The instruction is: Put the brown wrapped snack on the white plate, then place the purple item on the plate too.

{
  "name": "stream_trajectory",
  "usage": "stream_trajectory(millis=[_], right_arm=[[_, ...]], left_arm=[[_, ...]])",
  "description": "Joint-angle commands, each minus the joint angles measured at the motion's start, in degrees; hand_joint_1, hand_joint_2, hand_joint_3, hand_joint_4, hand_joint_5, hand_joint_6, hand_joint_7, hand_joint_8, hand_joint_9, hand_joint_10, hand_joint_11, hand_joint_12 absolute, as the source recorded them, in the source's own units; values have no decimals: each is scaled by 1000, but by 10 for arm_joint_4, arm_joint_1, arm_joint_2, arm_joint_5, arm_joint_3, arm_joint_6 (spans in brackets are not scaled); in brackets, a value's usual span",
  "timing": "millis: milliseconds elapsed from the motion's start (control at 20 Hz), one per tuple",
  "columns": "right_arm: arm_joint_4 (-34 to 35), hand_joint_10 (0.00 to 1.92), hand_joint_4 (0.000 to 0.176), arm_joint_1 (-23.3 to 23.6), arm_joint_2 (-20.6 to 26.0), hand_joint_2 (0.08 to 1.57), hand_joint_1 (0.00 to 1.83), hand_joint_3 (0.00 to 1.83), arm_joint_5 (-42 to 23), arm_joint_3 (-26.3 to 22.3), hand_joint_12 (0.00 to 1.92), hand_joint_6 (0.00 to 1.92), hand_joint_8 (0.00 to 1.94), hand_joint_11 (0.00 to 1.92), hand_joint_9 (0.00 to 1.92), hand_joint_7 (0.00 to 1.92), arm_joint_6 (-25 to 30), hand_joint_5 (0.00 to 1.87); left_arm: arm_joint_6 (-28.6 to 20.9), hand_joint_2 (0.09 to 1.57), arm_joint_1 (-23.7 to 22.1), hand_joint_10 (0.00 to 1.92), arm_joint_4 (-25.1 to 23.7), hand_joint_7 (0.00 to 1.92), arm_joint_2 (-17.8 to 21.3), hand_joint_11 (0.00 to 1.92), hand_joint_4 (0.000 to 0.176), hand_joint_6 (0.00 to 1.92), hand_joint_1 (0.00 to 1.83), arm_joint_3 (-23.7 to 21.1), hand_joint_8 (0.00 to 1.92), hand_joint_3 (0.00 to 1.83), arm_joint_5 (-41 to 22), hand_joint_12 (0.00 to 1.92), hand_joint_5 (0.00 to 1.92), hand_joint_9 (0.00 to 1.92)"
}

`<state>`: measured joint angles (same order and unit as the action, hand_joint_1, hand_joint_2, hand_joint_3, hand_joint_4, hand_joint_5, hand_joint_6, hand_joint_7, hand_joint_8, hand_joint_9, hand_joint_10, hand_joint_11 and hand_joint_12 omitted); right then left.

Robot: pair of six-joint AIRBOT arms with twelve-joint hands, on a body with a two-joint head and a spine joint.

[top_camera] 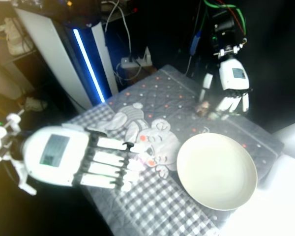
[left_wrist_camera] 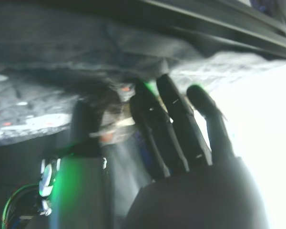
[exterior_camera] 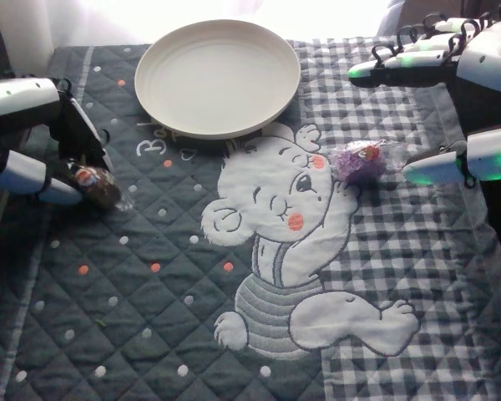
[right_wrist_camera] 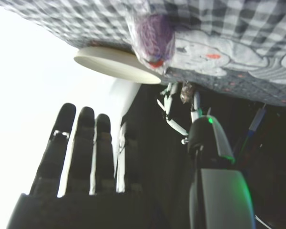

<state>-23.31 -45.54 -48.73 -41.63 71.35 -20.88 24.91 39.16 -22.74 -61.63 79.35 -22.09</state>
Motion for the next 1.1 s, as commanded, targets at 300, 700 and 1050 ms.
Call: stream_trajectory(millis=[300,700,1050], right_arm=[[22,3,67,8,-1,1063,655,6,-53,2,585,0,1,203,371,306,2,291],[-29,0,52,8,-48,1061,746,0,-53,46,444,1,0,233,367,338,57,320],[-37,10,86,8,-77,1015,736,0,-57,64,336,8,7,218,308,298,57,328]], left_arm=[[0,1081,-86,1293,6,1010,-3,239,0,390,1271,11,1175,0,-96,1664,1179,712],[13,903,-198,1806,-10,673,-166,315,37,77,887,179,1295,0,8,1921,1001,540],[13,839,-196,1358,-39,635,-159,216,41,0,831,177,593,4,39,1741,715,418]])
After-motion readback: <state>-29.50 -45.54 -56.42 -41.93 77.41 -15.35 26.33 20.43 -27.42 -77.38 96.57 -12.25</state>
